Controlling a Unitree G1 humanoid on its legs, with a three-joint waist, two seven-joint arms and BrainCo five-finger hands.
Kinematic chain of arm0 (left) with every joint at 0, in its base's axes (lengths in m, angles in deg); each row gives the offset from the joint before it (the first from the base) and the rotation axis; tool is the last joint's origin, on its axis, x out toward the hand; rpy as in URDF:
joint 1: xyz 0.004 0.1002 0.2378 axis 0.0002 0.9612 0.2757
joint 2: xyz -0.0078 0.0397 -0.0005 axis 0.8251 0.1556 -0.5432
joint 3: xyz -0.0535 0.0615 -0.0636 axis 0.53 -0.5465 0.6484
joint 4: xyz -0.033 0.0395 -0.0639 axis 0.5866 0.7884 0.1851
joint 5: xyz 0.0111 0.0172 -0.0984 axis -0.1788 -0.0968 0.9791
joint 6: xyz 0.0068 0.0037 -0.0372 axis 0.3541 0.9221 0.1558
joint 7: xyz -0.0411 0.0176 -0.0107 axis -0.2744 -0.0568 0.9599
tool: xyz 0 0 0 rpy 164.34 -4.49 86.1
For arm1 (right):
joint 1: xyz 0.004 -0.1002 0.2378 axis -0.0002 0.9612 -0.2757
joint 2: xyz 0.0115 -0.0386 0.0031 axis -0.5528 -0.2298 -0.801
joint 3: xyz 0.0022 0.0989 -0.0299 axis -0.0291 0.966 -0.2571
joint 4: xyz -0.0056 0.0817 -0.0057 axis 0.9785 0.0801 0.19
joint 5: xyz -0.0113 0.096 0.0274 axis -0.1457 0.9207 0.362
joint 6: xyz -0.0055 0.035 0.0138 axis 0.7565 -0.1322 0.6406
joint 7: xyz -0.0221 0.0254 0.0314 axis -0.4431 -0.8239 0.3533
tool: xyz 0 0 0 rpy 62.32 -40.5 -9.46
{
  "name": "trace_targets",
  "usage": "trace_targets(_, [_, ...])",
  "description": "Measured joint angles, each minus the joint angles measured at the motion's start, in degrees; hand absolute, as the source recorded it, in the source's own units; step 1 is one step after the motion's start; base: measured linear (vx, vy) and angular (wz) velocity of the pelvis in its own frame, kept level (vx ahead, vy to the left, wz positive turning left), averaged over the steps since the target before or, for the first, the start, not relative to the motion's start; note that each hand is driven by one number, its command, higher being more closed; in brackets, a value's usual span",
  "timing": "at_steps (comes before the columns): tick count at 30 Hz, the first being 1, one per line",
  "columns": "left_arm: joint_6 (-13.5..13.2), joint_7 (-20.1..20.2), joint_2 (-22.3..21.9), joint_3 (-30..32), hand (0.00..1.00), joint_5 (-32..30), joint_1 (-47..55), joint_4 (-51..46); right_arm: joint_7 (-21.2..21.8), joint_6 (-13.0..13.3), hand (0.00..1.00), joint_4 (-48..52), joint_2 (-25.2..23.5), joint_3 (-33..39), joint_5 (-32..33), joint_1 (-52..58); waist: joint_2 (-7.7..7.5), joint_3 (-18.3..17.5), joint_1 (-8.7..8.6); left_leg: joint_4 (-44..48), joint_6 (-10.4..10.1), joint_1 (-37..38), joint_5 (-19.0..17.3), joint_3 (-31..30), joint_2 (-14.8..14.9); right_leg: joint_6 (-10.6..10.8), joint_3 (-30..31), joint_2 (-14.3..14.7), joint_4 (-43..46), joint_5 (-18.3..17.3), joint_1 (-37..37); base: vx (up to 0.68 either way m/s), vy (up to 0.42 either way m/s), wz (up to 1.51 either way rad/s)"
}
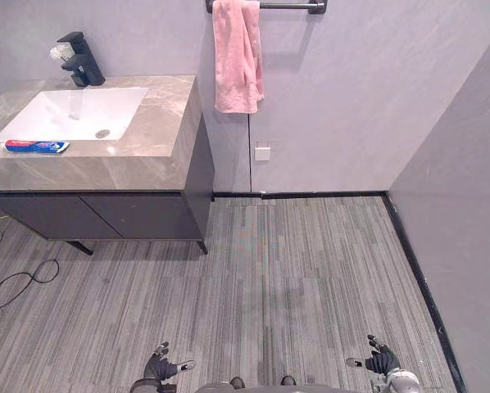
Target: Organize washtable
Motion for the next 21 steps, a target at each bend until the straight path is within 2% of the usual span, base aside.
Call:
trace_targets(12, [-0.1,1.1,0.9,-0.2,0.00,-1.3,-0.1,0.0,0.0,0.0,0.00,0.0,1.6,-0.5,-3.1,0.5,-0.12,0.1,-0.08,0.0,0.0,0.0,0.0,0.2,0.0,0.0,0.0,0.1,-0.1,0.0,-0.1,0.00,0.000,0.00])
trace_targets(21, [-0.1,1.0,0.8,-0.2,0.00,-1.2,-0.1,0.0,0.0,0.0,0.00,-0.1,1.6,-0.4,-1.6,0.5,-0.28,0.2,-0.07,-0.1,0.0,0.0,0.0,0.7,0.0,0.1,0.3,0.1,-0.8,0.6,0.1,-0.01,-0.005,-0.02])
